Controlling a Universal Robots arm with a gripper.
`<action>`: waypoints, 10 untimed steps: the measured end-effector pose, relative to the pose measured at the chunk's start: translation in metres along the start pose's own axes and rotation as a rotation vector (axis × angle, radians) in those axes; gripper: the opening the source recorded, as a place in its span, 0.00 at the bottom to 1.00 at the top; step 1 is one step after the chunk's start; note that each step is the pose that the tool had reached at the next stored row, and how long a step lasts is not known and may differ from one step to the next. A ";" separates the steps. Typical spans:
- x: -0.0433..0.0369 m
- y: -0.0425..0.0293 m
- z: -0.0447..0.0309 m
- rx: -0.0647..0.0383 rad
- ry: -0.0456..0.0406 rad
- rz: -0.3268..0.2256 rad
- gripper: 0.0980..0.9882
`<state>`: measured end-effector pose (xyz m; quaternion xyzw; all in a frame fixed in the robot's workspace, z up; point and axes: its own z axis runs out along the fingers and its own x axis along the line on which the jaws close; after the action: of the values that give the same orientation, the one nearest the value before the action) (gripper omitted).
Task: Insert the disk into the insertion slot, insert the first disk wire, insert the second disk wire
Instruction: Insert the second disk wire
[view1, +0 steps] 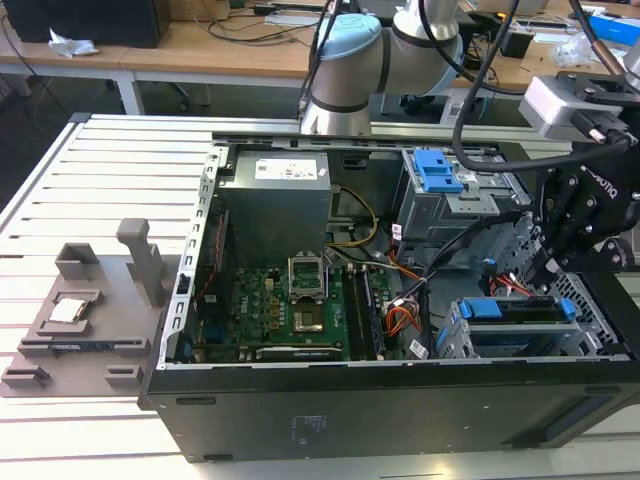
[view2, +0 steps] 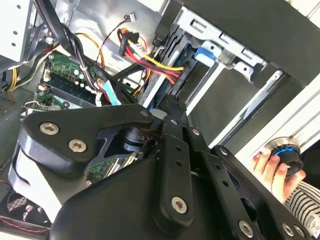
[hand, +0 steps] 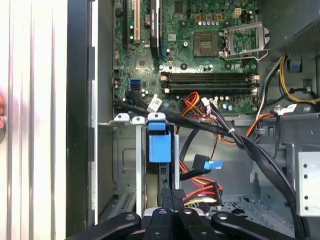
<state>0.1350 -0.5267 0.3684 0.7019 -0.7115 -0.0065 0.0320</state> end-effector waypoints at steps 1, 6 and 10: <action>0.0000 0.0028 0.0002 0.000 0.0000 0.000 0.01; 0.0002 0.0140 0.0008 0.000 -0.0001 0.000 0.01; 0.0003 0.0263 0.0014 0.000 0.0000 0.000 0.01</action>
<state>0.1087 -0.5267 0.3684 0.7019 -0.7115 -0.0065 0.0320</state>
